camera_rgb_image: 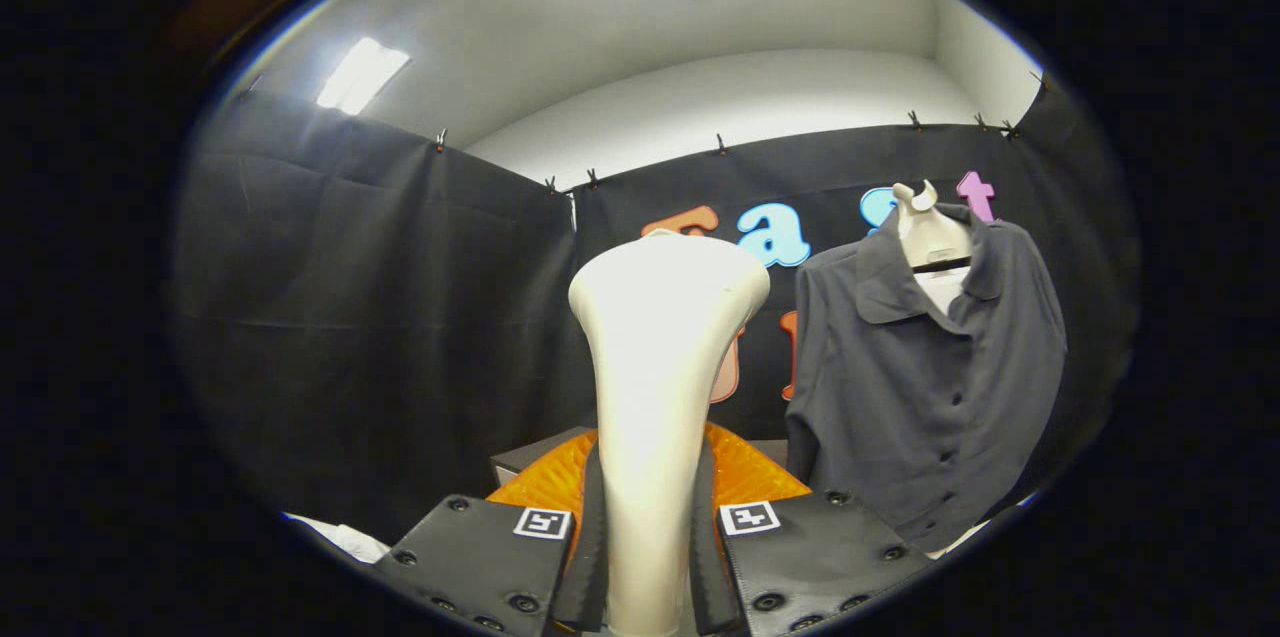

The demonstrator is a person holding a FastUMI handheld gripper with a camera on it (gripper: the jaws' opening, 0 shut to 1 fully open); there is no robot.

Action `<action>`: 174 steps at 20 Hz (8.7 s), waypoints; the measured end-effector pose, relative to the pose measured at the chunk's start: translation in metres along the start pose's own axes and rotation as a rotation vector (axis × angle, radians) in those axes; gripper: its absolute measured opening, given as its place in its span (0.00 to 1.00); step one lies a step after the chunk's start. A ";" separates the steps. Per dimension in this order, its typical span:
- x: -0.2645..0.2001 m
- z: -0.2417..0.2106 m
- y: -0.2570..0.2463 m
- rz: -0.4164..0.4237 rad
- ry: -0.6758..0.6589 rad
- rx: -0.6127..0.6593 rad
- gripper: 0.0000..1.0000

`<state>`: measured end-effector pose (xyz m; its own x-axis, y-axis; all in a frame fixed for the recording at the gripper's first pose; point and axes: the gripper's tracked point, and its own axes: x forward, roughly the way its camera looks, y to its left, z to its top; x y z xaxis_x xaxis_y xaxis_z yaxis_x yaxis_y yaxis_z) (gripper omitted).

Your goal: Iron the clothes twice with a garment steamer, once on the left side and once on the right side.

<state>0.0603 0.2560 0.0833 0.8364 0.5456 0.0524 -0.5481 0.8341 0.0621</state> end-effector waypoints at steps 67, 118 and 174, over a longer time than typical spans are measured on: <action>0.049 -0.209 -0.273 -0.252 0.302 0.032 0.40; -0.038 -0.030 -0.437 -0.304 0.085 -0.074 0.40; -0.169 -0.326 -0.420 -0.417 0.489 0.098 0.41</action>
<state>0.1525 -0.1598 -0.2767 0.8746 0.1707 -0.4539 -0.1552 0.9853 0.0714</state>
